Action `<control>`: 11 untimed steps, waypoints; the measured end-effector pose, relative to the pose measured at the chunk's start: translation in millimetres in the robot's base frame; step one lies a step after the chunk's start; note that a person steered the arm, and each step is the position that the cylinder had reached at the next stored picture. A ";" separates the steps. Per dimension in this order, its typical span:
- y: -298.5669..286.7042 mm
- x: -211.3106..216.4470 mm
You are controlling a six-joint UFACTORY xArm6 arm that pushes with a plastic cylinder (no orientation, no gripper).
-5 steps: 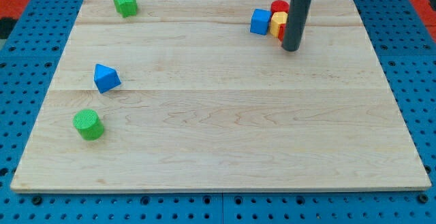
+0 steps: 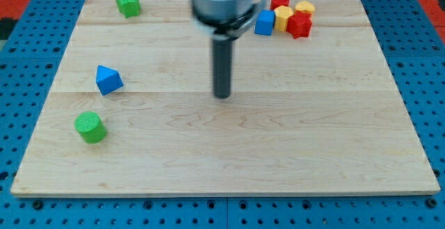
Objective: Move the green circle to the center left
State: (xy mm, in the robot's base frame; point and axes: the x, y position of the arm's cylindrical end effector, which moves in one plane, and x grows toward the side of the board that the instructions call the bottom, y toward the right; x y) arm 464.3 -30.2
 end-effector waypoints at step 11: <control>-166.2 -81.7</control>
